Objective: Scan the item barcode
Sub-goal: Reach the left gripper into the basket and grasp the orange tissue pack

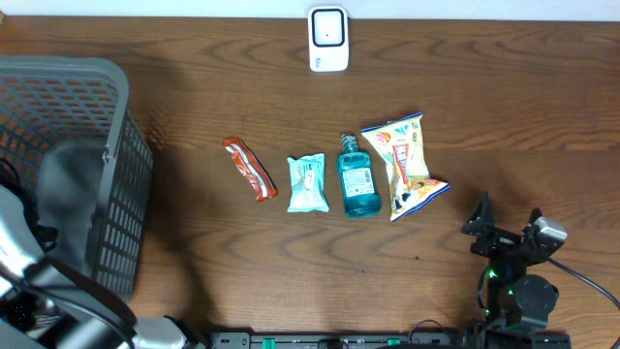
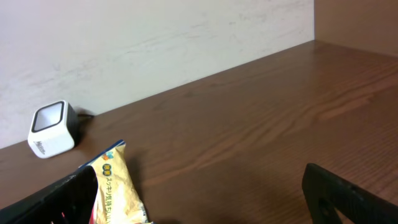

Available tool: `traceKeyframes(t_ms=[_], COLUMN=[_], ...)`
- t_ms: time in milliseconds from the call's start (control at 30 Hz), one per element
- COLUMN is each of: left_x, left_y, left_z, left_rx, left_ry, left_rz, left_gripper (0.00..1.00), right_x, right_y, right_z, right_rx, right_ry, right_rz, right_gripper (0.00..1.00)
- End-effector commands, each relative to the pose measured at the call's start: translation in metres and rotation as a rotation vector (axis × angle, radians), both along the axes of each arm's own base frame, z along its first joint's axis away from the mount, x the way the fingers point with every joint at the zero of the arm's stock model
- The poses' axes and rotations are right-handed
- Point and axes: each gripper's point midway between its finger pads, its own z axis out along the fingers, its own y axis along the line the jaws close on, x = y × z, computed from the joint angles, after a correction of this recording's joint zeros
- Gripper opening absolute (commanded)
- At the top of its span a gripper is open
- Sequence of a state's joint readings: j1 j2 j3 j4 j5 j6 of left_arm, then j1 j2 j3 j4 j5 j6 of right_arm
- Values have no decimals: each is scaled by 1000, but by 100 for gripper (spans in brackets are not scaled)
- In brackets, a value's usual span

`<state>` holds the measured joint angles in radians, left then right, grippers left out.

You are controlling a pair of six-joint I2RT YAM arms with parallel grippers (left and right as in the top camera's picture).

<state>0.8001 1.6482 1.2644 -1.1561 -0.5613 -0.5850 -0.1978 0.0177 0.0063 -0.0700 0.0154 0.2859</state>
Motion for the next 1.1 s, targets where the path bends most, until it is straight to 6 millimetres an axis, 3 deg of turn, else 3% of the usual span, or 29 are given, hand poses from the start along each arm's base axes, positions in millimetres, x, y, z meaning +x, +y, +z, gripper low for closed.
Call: traceKeyframes(t_ms=[0,233,800,1067], left_x=[-7,-6,7,5], left_y=[4,4,15,7], left_z=[-17,-45,-69,-95], left_rx=[-53,-122,-97,-104], left_ry=[89,154,104,70], left_rz=[-20,-21,-15,-13], left_gripper=[91,89,89,89], right_x=[0,0,0,0], right_y=[1,1,1,1], right_z=[0,0,0,0], right_rx=[13,13,13,13], right_ry=[-3,-3,-3,-3], right_rz=[1,1,1,1], right_gripper=[99,99,99,99])
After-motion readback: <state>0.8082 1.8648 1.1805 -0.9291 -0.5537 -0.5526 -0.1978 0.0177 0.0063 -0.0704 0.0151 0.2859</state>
